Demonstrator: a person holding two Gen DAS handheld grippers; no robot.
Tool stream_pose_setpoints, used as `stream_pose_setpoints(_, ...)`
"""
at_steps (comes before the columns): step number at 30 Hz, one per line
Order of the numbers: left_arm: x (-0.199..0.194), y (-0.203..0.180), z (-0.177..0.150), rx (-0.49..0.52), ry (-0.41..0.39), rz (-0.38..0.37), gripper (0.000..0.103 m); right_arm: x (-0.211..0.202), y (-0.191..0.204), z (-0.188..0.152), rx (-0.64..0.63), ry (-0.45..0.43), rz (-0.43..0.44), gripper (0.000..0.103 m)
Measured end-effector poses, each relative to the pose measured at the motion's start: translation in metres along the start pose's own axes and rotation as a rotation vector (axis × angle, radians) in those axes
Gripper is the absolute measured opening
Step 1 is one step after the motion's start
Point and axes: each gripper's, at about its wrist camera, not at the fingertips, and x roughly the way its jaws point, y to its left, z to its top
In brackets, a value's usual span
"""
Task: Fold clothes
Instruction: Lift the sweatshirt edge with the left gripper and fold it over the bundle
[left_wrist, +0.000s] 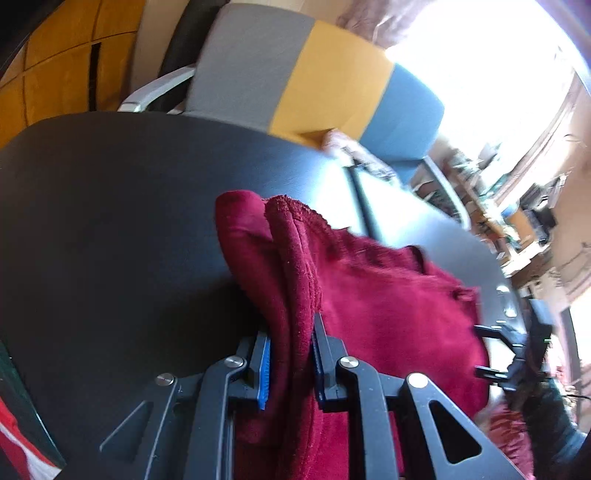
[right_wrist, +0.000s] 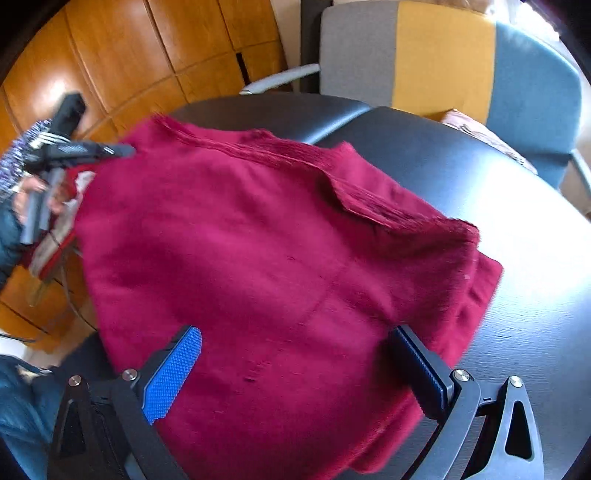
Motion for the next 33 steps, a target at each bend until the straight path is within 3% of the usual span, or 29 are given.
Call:
stream_pose_setpoints(8,-0.025,-0.069,0.02,-0.07,-0.057,-0.296,0.016,0.001,-0.007,-0.015,-0.004,-0.046,-0.03,0.103)
stream_pose_setpoints(13,-0.003,-0.134,0.043,-0.09,-0.05,-0.403,0.016,-0.002,-0.013,-0.016,0.051,-0.09,0.004,0.103)
stream_pose_setpoints(18,0.056,-0.204,0.053,-0.084,0.048,-0.412,0.016,-0.003,-0.017,-0.02,0.11,-0.155,0.035,0.103)
stream_pose_setpoints(23,0.125,-0.262,0.04,-0.071,0.17,-0.352,0.016,-0.008,-0.022,-0.027,0.157,-0.216,0.087,0.103)
stream_pose_setpoints(26,0.163,-0.281,0.028,-0.067,0.247,-0.331,0.016,-0.009,-0.025,-0.029,0.168,-0.237,0.118,0.103)
stream_pose_setpoints(33,0.21,-0.301,-0.003,-0.046,0.376,-0.314,0.015,-0.008,-0.021,-0.03,0.162,-0.254,0.139,0.103)
